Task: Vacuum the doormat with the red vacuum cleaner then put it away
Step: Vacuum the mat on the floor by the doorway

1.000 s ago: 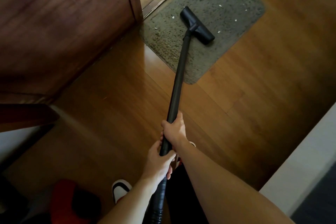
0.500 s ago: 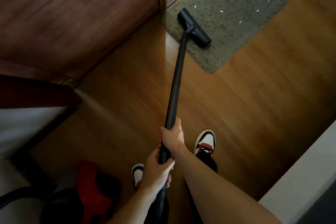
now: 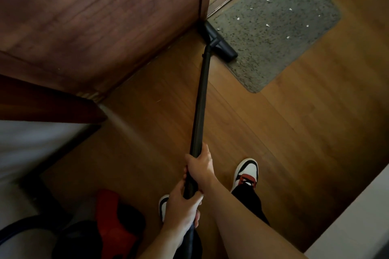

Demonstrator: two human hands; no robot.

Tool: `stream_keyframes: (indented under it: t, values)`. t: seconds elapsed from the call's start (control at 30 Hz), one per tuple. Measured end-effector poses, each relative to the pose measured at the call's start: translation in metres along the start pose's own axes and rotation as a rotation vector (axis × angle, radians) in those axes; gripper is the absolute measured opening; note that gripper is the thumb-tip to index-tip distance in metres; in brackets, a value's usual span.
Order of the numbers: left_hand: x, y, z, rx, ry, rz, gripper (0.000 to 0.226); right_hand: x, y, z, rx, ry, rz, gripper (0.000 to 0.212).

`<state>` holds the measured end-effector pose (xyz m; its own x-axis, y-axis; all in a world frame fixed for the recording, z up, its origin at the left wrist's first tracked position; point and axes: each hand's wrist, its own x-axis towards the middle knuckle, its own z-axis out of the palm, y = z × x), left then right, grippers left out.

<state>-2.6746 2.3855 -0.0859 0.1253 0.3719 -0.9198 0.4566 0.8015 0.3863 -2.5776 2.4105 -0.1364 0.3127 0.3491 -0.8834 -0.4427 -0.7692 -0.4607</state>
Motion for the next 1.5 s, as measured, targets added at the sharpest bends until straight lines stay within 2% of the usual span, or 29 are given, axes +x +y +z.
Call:
stream_keyframes:
  t: [0.13, 0.3, 0.5, 0.77, 1.23, 1.5]
  values:
    - [0.006, 0.006, 0.012, -0.007, 0.034, -0.003, 0.007, 0.008, -0.009, -0.01, -0.022, -0.02, -0.025, 0.033]
    - [0.005, 0.013, 0.038, 0.061, 0.07, -0.001, 0.006, 0.012, -0.014, -0.033, -0.035, -0.037, -0.028, 0.039]
    - [-0.003, 0.022, 0.083, -0.01, 0.051, -0.018, 0.013, 0.01, -0.025, -0.077, -0.066, -0.058, -0.05, 0.04]
    - [0.015, 0.08, 0.139, -0.086, 0.039, -0.005, 0.004, 0.054, -0.076, -0.124, -0.085, -0.024, -0.08, 0.035]
    - [0.05, 0.149, 0.199, -0.108, 0.006, 0.023, 0.011, 0.118, -0.142, -0.176, -0.088, 0.004, -0.071, 0.04]
    - [0.049, 0.157, 0.203, -0.124, 0.004, 0.016, 0.01, 0.115, -0.154, -0.181, -0.099, 0.014, -0.054, 0.039]
